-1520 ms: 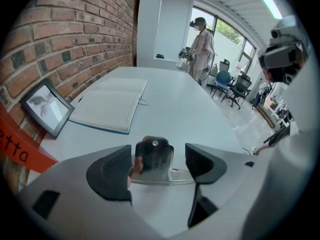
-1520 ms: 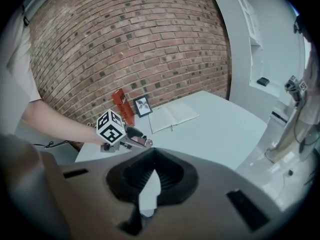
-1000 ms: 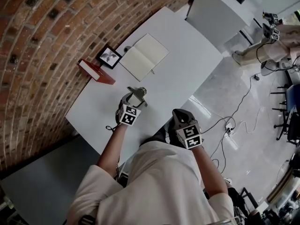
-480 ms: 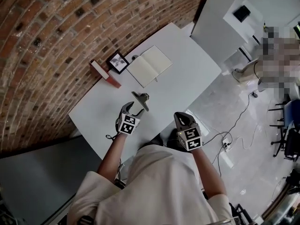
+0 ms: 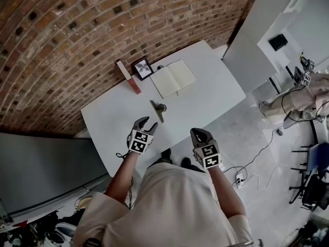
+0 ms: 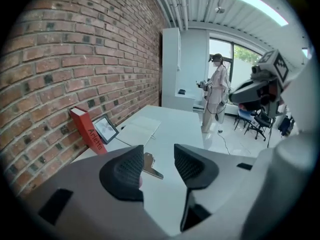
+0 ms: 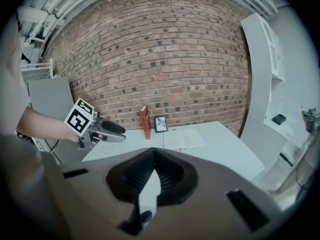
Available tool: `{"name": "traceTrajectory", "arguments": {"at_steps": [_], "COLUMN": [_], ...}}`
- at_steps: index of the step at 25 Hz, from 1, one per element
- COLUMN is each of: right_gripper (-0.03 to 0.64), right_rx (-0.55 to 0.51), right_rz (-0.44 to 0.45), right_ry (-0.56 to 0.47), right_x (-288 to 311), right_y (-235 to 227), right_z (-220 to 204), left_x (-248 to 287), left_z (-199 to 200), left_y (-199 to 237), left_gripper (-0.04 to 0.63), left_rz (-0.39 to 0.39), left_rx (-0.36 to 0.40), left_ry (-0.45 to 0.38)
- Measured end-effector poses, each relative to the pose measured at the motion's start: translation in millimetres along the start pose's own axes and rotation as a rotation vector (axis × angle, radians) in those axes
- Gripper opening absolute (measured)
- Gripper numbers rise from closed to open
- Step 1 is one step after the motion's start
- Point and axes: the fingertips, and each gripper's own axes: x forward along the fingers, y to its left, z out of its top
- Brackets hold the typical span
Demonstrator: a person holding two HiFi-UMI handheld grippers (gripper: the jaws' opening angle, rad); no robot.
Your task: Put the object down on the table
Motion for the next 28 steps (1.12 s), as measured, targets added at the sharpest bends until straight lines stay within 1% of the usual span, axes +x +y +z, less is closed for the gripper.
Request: {"name": "traceTrajectory", "arguments": {"at_steps": [5, 9, 16, 21, 28], "right_gripper": [0.002, 0.002, 0.002, 0.003, 0.003], "right_rx": [-0.035, -0.059, -0.116, -0.149, -0.149], "right_rz": [0.070, 0.122, 0.198, 0.233, 0.216], "right_ry": [-0.008, -0.028, -0.075, -0.106, -0.143], "right_x": [-21, -37, -61, -69, -83], "right_y": [-1, -2, 4, 14, 32], "right_z": [-4, -3, 4, 12, 22], "left_x": [-36, -63, -111, -142, -188], "left_z": [7, 15, 25, 23, 17], "left_y": [-21, -41, -76, -88, -87], "left_gripper": [0.158, 0.141, 0.081, 0.060, 0.018], "left_rz": [0.082, 0.147, 0.257, 0.307, 0.322], "left_rx": [-0.082, -0.123, -0.214, -0.229, -0.227], "left_ry": [-0.044, -0.077, -0.172, -0.216, -0.270]}}
